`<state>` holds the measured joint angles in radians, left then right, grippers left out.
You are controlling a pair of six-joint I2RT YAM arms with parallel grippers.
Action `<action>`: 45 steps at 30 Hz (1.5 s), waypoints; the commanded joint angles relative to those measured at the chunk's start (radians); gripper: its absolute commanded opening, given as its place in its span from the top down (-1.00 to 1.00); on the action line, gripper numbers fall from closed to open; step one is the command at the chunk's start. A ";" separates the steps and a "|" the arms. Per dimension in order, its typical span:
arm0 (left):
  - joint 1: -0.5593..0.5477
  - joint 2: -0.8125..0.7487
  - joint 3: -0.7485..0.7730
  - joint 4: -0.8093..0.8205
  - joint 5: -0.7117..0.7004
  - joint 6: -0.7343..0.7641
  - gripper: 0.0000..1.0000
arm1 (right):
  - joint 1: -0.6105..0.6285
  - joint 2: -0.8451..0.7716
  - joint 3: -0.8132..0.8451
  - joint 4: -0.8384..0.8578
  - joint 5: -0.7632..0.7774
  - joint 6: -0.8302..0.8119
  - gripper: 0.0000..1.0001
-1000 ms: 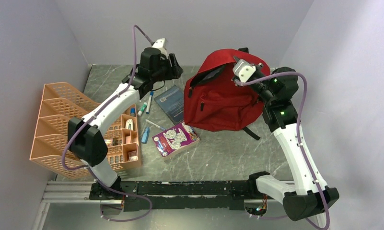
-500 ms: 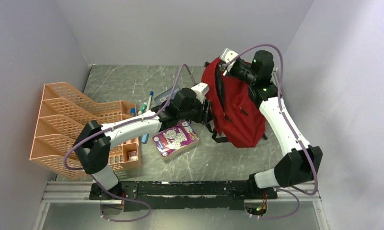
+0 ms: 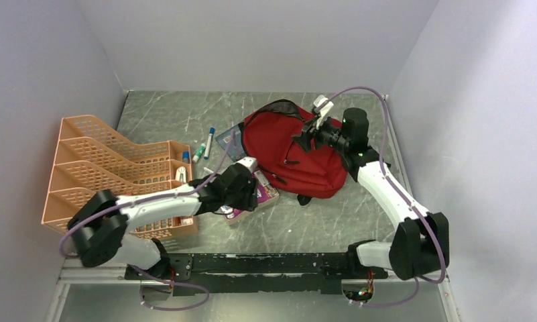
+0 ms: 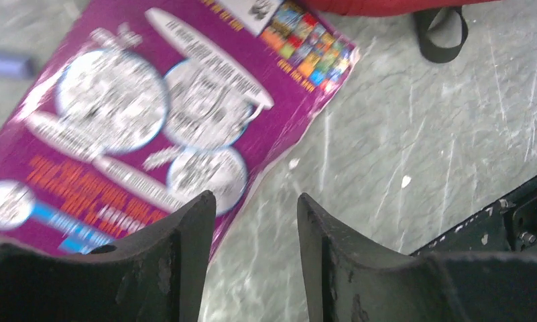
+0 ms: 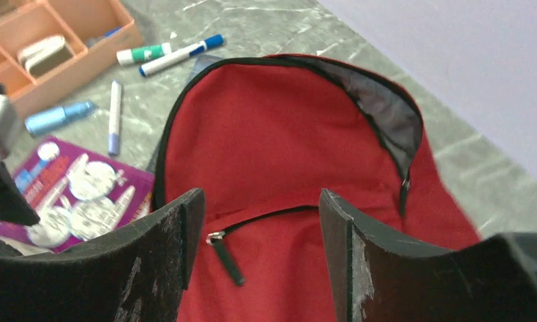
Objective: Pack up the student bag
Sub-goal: Place the student bag at the center of the board, then adjust the student bag at the center of the board.
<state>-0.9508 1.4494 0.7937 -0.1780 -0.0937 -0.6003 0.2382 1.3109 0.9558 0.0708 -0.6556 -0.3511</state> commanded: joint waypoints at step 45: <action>0.368 0.906 1.309 -0.303 -0.170 0.621 0.68 | 0.332 -0.099 -0.259 -0.471 0.984 1.166 -0.35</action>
<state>-0.5896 2.3863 2.0850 -0.4362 -0.2913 0.0143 0.5999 1.1679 0.6827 -0.4458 0.1593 0.8143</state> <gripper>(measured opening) 0.302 0.666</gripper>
